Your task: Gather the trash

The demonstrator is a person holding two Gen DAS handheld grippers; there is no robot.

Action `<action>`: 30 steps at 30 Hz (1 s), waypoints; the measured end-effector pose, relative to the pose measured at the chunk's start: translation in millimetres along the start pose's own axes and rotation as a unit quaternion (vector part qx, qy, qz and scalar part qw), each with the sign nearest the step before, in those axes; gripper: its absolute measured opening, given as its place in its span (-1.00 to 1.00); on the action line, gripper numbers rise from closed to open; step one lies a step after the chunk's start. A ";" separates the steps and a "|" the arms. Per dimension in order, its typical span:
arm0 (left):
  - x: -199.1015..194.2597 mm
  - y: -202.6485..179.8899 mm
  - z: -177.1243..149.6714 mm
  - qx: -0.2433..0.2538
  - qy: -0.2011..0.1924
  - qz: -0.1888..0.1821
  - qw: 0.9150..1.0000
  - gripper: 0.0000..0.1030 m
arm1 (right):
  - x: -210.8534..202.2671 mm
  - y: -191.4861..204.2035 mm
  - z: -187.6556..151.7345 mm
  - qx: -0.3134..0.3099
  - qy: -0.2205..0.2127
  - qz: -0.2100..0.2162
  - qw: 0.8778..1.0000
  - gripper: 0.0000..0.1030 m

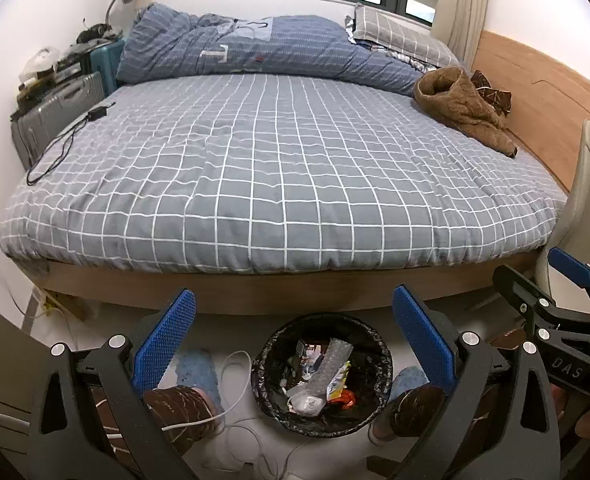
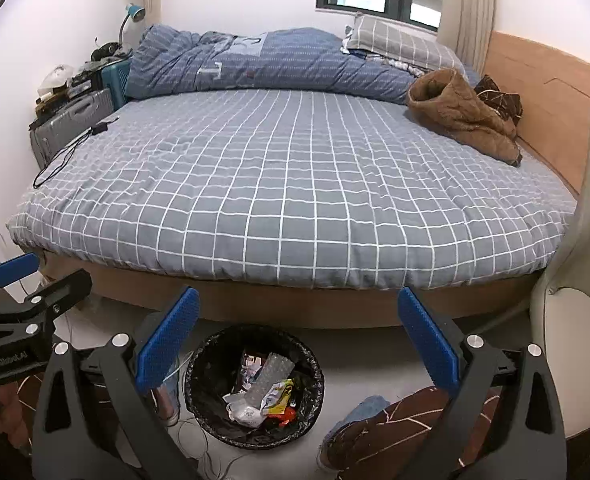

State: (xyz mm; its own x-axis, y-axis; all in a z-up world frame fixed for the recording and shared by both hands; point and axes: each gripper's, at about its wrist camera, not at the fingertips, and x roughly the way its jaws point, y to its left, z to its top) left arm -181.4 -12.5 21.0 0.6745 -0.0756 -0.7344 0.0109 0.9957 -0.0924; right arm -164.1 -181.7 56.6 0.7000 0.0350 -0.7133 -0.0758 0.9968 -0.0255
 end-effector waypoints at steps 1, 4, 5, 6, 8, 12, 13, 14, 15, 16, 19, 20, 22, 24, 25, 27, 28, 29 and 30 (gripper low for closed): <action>-1.9 -0.6 0.2 0.002 -0.001 -0.001 1.000 0.89 | -1.0 -0.4 -0.3 0.000 0.001 0.002 1.000 0.85; -5.3 -1.2 0.4 0.004 -0.005 0.002 1.000 0.89 | -2.6 -1.0 -1.3 0.003 0.002 0.002 1.000 0.85; -5.2 -1.2 0.6 0.003 -0.005 0.002 1.000 0.89 | -2.7 -1.1 -1.5 0.003 0.003 0.002 1.000 0.85; -4.9 -1.6 0.5 0.004 -0.005 0.002 1.000 0.89 | -2.6 -1.5 -1.8 0.003 0.004 0.003 1.000 0.85; -5.3 -1.1 0.5 0.004 -0.005 0.002 1.000 0.89 | -1.4 -1.7 -1.5 0.004 0.005 0.003 1.000 0.85; -6.5 -1.9 -0.3 0.004 -0.005 0.002 1.000 0.89 | -1.1 -1.3 -1.9 0.003 0.006 0.001 1.000 0.85; -6.7 -2.0 -0.6 0.004 -0.004 0.002 1.000 0.89 | -0.7 -0.8 -2.2 0.003 0.006 0.001 1.000 0.85; -5.6 -1.5 -0.5 0.004 -0.003 0.002 1.000 0.89 | -0.6 -0.8 -2.2 0.003 0.006 0.001 1.000 0.85; -4.7 -1.1 -1.0 0.005 -0.002 0.002 1.000 0.89 | -0.7 -0.8 -2.3 0.003 0.006 0.001 1.000 0.85; -4.6 -1.1 -1.2 0.005 -0.002 0.002 1.000 0.89 | -0.6 -1.2 -2.0 0.003 0.006 0.000 1.000 0.85; -3.8 -1.7 -1.5 0.007 -0.001 0.003 1.000 0.89 | -0.4 -1.5 -1.9 0.002 0.006 0.001 1.000 0.85; -2.4 -2.4 -1.4 0.008 0.000 0.003 1.000 0.89 | -0.3 -1.2 -2.1 0.002 0.006 0.001 1.000 0.85; -1.9 -3.2 -1.7 0.010 -0.002 0.005 1.000 0.89 | -0.4 -1.1 -2.2 0.003 0.006 0.001 1.000 0.85; -1.8 -3.5 -1.5 0.012 -0.003 0.005 1.000 0.89 | -0.6 -0.9 -2.3 0.003 0.006 0.001 1.000 0.85; -1.5 -3.5 -1.7 0.013 -0.002 0.006 1.000 0.89 | -0.6 -0.7 -2.3 0.003 0.006 0.001 1.000 0.85; -1.5 -3.2 -1.9 0.015 -0.004 0.008 1.000 0.89 | -0.7 -0.6 -2.2 0.003 0.006 0.001 1.000 0.85; -1.5 -3.0 -2.0 0.016 -0.005 0.011 1.000 0.89 | -0.7 -0.4 -2.2 0.003 0.006 0.001 1.000 0.85; -1.2 -2.3 -2.2 0.016 -0.005 0.013 1.000 0.89 | -0.4 0.0 -2.8 0.003 0.006 0.001 1.000 0.85; -0.7 -2.4 -2.5 0.015 -0.003 0.011 1.000 0.89 | -0.3 -0.1 -3.0 0.004 0.007 0.001 1.000 0.85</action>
State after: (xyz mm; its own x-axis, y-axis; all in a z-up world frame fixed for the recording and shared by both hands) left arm -183.7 -14.9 20.1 0.6796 -0.0532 -0.7317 0.0182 0.9983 -0.0556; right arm -166.5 -182.1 54.7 0.6905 0.0366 -0.7224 -0.0723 0.9972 -0.0186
